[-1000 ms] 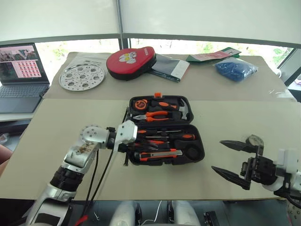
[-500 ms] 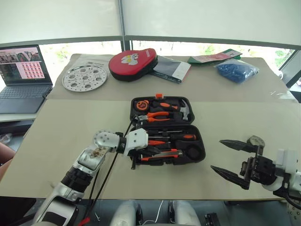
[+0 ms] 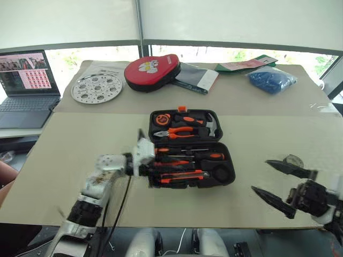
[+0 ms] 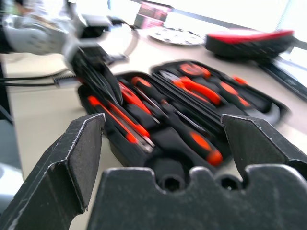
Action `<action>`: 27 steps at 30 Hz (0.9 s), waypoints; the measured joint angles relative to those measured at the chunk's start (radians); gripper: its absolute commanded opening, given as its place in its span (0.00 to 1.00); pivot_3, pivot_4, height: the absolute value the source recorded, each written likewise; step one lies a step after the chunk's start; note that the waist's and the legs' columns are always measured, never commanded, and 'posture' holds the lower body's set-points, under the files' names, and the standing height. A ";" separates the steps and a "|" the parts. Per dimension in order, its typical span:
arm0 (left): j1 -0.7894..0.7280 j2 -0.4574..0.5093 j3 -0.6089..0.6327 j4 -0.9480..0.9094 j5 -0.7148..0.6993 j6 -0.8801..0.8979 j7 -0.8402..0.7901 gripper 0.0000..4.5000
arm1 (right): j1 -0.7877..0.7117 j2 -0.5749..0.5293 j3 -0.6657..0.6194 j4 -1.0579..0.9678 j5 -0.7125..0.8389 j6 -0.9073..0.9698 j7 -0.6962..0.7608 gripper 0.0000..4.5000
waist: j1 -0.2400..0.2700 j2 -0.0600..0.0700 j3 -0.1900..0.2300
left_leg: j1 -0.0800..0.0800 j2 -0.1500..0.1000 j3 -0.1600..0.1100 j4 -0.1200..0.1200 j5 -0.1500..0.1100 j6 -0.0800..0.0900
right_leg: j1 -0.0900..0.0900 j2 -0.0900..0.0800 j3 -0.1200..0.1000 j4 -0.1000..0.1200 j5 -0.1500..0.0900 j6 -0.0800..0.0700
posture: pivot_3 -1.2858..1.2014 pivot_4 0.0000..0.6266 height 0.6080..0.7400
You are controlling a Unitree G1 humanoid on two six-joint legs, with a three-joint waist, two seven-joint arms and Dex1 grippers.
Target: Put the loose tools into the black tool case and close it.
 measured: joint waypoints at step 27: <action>0.249 0.208 0.328 -0.131 -0.323 0.069 -0.122 1.00 | -0.310 -0.466 0.156 0.429 -0.269 0.448 -0.163 1.00 | -0.022 0.000 0.002 | 0.003 0.001 0.002 -0.010 0.006 -0.005 | -0.001 0.005 0.000 -0.001 0.000 -0.006 | 0.52 0.24 1.00</action>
